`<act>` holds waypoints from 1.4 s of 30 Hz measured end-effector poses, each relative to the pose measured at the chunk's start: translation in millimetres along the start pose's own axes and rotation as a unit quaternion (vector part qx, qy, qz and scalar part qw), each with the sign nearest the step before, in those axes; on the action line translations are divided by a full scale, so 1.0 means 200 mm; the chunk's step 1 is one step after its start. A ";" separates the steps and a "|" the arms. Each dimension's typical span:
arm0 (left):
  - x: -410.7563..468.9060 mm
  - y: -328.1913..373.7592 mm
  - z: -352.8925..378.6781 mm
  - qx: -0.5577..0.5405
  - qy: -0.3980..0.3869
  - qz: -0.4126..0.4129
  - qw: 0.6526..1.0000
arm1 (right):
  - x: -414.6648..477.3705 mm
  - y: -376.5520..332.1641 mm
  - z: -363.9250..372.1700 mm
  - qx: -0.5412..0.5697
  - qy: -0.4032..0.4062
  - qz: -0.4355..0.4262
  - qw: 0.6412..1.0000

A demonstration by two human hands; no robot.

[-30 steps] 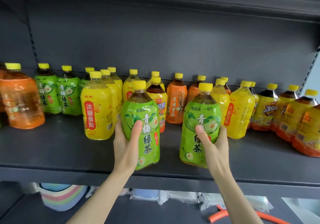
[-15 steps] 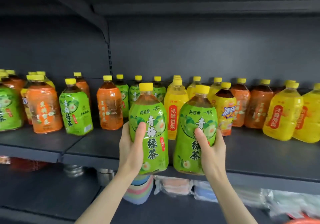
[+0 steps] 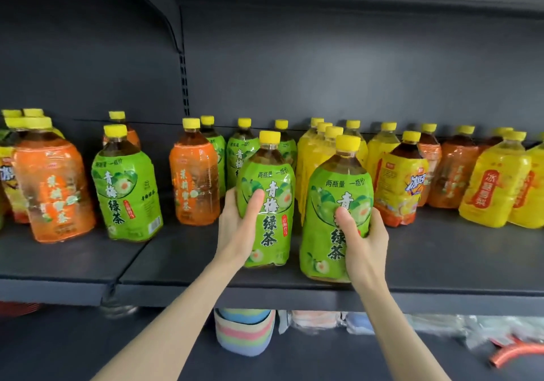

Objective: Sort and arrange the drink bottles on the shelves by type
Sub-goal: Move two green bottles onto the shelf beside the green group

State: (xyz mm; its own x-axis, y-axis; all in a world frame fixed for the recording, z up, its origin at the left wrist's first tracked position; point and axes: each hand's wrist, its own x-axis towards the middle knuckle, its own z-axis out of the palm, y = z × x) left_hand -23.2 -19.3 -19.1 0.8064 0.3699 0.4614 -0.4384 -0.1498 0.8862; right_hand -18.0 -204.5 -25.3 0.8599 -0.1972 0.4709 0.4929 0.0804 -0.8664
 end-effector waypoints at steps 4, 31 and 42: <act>0.07 -0.06 0.04 -0.007 -0.024 -0.002 1.000 | 0.03 0.04 -0.02 0.010 0.004 -0.013 1.000; 0.47 -0.29 0.15 0.016 -0.109 -0.055 0.992 | 0.03 0.09 0.03 -0.004 0.009 -0.031 0.999; 0.55 -0.35 0.22 0.001 -0.107 -0.074 0.992 | 0.03 0.09 0.03 0.005 0.004 -0.034 0.999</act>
State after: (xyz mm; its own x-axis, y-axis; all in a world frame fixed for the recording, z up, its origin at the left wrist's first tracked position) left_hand 114.3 -8.0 -28.6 0.9273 0.1855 0.3250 -0.3091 -0.1099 0.9447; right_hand -3.7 -199.1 -37.4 0.8234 -0.2102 0.5270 0.5513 0.0765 -0.8308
